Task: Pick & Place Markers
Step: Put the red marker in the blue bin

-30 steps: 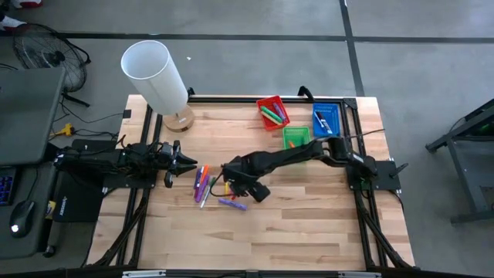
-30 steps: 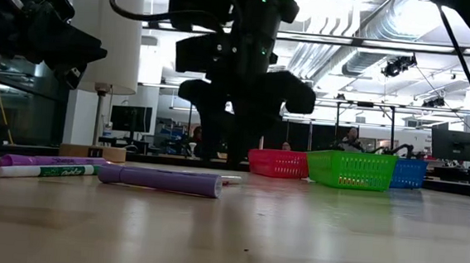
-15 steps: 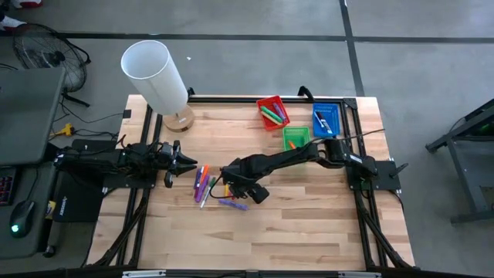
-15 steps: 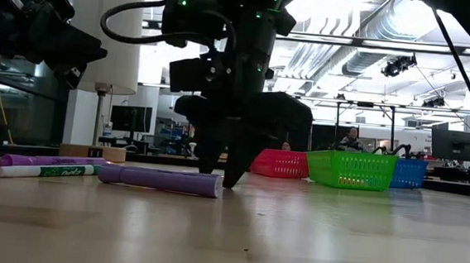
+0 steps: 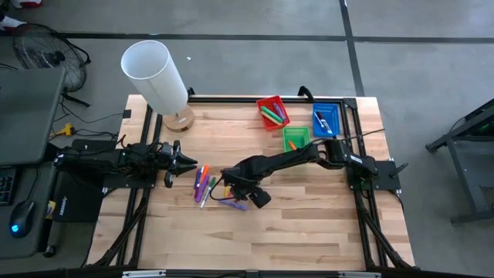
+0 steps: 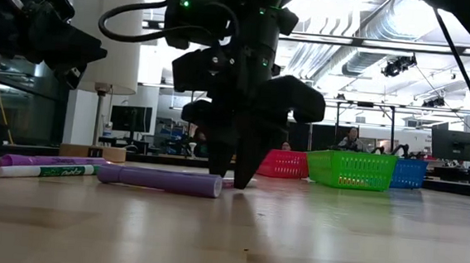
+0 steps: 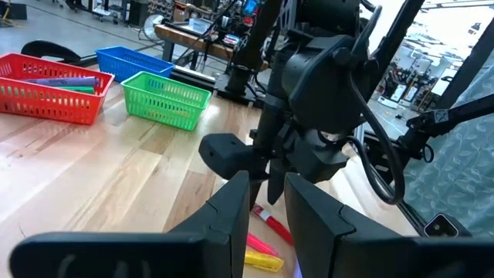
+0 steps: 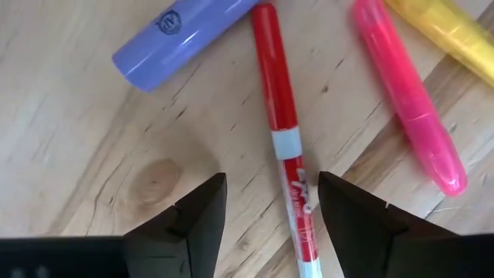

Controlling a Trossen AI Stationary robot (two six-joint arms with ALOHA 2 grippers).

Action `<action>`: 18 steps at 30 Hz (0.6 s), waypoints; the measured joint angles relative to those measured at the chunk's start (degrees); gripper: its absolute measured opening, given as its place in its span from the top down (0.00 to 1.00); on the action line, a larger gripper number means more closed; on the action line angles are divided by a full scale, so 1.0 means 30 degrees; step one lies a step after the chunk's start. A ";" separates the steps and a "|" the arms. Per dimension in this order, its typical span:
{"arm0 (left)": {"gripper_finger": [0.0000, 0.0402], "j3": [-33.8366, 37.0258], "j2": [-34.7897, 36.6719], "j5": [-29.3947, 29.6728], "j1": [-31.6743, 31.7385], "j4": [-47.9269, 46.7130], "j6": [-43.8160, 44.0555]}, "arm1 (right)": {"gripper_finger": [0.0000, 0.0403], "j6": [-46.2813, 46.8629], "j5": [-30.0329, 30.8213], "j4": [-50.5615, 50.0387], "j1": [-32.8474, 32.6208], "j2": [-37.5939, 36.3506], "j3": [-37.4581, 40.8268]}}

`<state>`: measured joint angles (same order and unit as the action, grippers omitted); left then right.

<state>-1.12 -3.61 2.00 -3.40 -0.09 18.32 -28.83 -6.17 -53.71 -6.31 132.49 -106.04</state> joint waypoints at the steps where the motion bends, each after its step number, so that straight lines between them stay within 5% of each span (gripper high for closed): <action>1: 0.79 0.0005 0.0003 0.0000 0.0000 0.0003 0.0003 | 0.53 0.0092 0.0014 0.0000 -0.0007 0.0000 0.0000; 18: 0.79 -0.0001 0.0003 0.0000 0.0000 0.0003 0.0000 | 0.69 -0.0532 0.0603 -0.0309 -0.0191 0.0182 -0.0044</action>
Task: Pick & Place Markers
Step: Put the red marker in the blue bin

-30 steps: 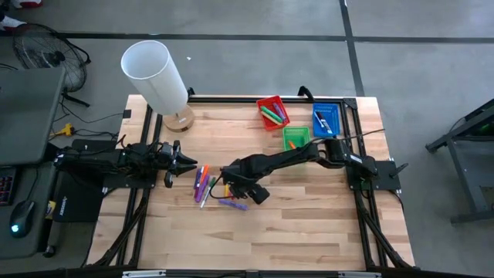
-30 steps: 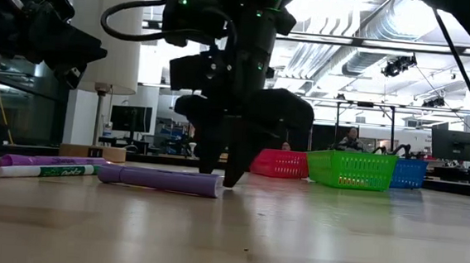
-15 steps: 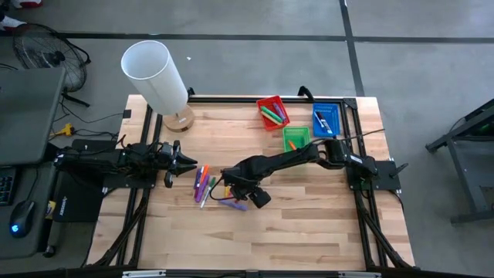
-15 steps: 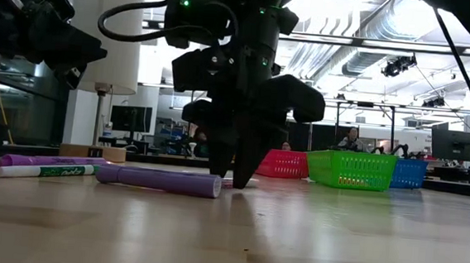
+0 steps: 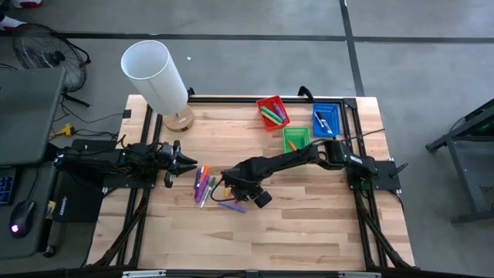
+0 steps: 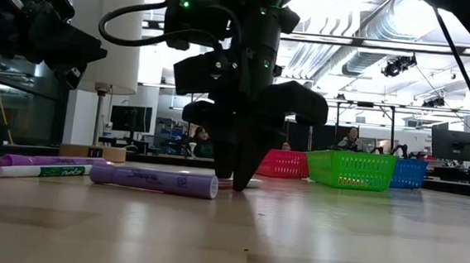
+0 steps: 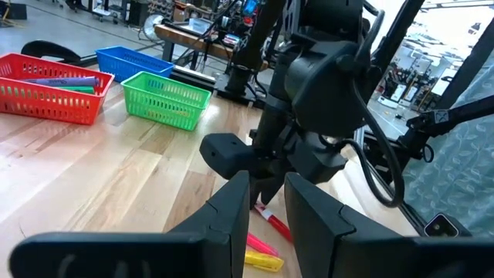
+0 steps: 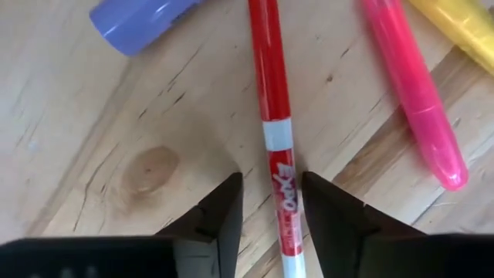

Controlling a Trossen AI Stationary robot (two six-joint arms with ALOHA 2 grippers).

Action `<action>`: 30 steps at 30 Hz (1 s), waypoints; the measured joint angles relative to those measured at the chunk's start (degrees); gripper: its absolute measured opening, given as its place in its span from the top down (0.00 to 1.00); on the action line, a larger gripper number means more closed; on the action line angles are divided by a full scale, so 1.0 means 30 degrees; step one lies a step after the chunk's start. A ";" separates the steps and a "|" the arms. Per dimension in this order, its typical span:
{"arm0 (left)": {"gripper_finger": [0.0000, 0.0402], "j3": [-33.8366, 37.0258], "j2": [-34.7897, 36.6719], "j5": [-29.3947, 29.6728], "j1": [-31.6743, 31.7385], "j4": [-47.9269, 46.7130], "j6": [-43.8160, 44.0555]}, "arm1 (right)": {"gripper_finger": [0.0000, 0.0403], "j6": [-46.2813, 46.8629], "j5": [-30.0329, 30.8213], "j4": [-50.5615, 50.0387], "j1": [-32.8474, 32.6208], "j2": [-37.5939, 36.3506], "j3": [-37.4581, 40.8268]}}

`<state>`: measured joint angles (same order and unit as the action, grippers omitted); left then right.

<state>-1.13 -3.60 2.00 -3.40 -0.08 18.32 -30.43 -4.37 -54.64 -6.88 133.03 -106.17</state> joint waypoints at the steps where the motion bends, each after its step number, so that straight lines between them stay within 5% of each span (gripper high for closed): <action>1: 0.79 0.0000 0.0000 0.0000 0.0000 0.0000 -0.0004 | 0.70 -0.0118 0.0020 -0.0003 -0.0026 0.0045 -0.0003; 13: 0.79 0.0000 0.0001 -0.0007 0.0000 0.0000 0.0001 | 0.73 -0.0534 0.0417 0.0134 -0.0306 0.0627 -0.0022; 30: 0.79 0.0006 0.0001 -0.0007 0.0000 0.0000 -0.0003 | 0.94 -0.0534 0.0199 -0.0085 -0.0363 0.0656 0.0022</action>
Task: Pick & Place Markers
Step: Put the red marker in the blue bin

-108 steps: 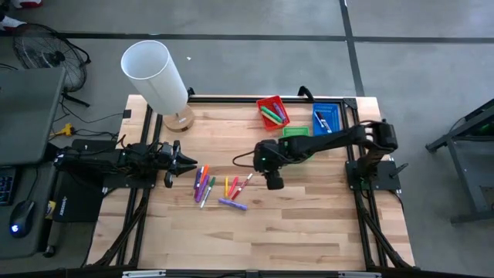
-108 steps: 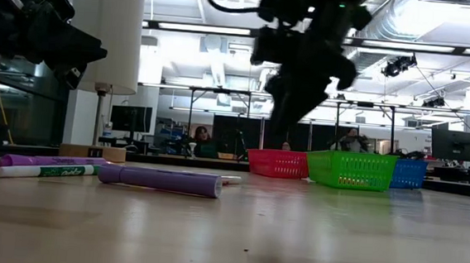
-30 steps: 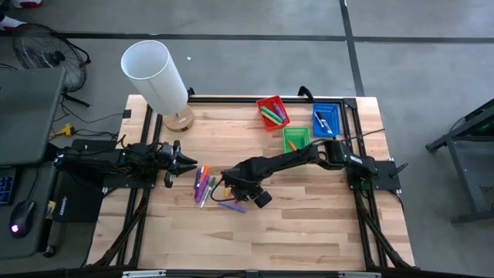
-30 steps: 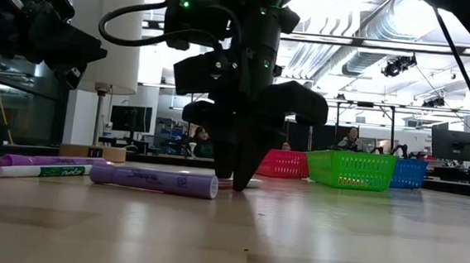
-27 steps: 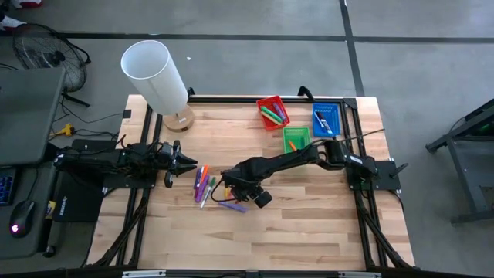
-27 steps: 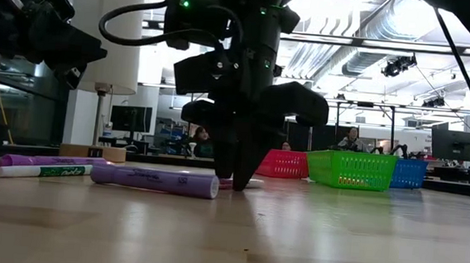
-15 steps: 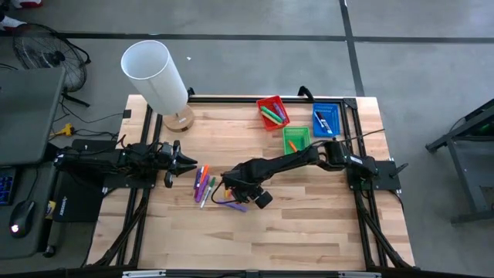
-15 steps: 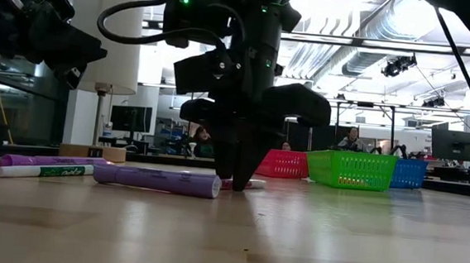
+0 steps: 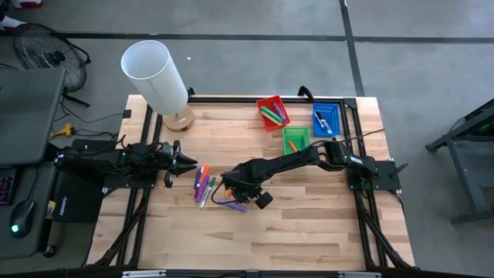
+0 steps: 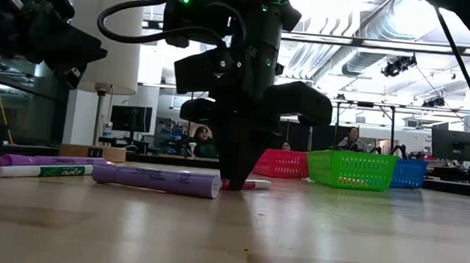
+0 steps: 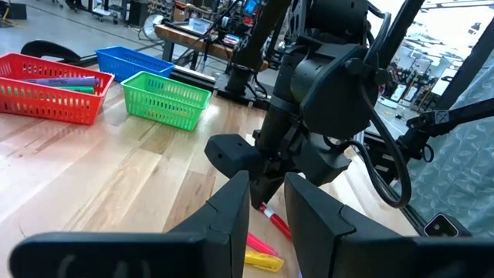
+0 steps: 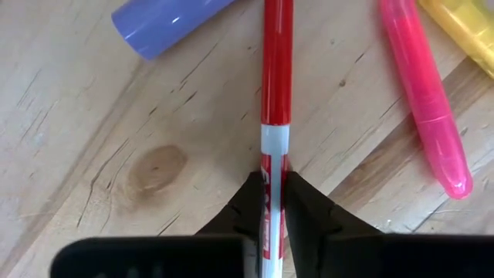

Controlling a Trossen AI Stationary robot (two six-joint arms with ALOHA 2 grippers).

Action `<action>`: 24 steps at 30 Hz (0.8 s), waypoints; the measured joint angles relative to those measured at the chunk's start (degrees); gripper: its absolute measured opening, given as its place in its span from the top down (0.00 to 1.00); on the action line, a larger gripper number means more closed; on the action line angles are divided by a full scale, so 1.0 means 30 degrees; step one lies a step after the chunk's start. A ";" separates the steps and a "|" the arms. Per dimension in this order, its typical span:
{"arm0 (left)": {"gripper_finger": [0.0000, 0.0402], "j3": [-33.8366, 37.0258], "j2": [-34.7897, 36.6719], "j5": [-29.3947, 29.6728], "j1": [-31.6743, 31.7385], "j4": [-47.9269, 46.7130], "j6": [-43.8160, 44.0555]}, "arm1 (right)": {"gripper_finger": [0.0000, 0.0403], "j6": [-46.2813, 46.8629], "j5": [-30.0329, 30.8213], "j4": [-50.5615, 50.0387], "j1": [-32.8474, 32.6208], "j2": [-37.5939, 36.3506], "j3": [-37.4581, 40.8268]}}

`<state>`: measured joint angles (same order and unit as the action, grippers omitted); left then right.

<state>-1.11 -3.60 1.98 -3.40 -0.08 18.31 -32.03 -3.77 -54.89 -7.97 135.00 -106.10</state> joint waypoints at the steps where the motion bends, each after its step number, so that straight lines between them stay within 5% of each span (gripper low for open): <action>1: 0.79 -0.0006 -0.0002 0.0000 0.0000 0.0000 0.0003 | 0.94 0.0000 0.0000 0.0000 0.0001 0.0000 0.0007; 24: 0.79 -0.0003 0.0000 0.0000 0.0000 0.0000 0.0006 | 0.95 0.1290 -0.0160 -0.0051 0.0029 -0.0007 0.0029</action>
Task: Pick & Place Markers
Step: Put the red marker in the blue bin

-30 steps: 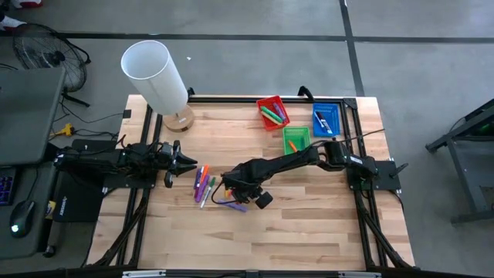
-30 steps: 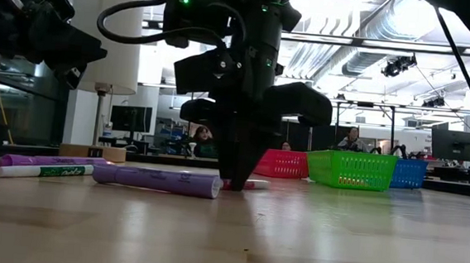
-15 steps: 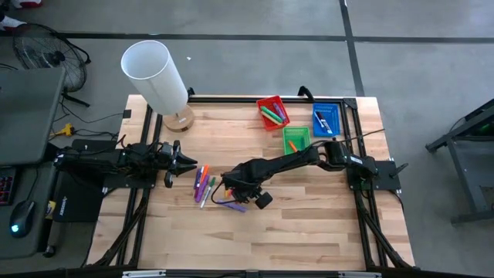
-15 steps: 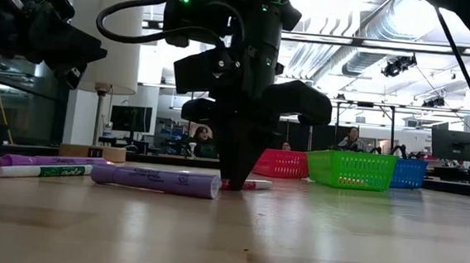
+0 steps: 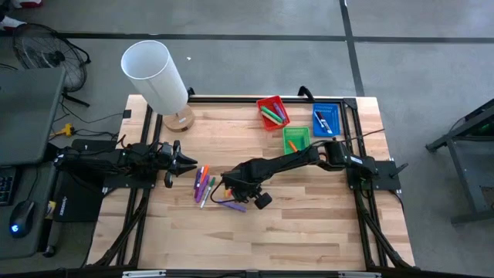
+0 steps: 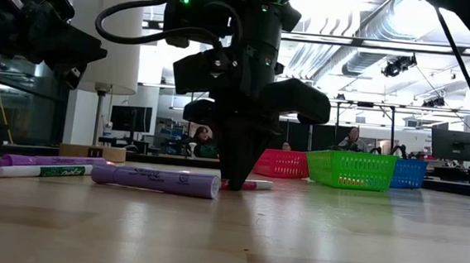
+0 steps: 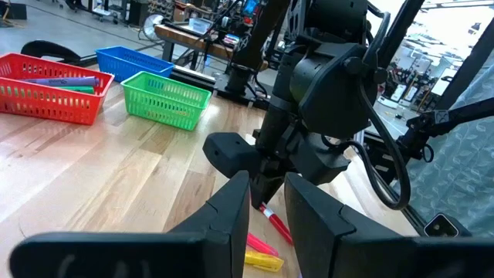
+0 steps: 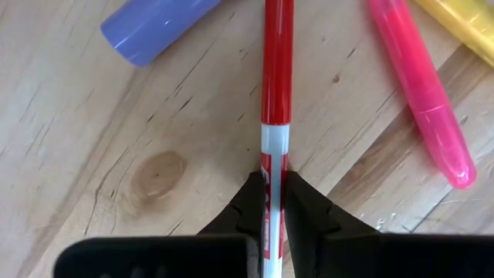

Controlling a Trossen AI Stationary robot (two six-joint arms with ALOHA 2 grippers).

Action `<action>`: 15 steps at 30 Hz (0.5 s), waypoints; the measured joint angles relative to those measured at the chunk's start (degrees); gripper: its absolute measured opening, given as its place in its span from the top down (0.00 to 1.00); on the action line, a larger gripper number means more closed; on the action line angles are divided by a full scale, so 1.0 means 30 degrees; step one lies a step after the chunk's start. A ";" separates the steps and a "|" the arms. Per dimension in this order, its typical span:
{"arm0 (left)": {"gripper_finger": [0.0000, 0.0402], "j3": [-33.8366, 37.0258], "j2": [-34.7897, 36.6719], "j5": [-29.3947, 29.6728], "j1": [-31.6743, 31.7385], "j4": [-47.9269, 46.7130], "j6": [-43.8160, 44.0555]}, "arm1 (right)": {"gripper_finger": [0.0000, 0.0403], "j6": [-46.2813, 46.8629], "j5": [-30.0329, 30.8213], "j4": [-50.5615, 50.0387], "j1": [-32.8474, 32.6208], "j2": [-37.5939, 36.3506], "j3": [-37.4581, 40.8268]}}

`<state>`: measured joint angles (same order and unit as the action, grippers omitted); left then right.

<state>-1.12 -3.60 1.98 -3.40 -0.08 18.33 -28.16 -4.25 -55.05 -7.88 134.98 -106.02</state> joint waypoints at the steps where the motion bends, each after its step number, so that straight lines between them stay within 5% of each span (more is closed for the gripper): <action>1: 0.79 -0.0003 0.0000 0.0000 0.0000 0.0000 -0.0003 | 0.95 0.0068 0.0000 0.0000 0.0000 0.0000 0.0000; 15: 0.79 -0.0003 0.0000 -0.0001 0.0000 0.0000 -0.0007 | 0.95 0.1753 0.1099 -0.1182 -0.0015 -0.0474 0.0017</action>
<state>-1.13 -3.60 1.98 -3.40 -0.08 18.31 -22.90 -0.96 -58.59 -7.92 133.56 -105.96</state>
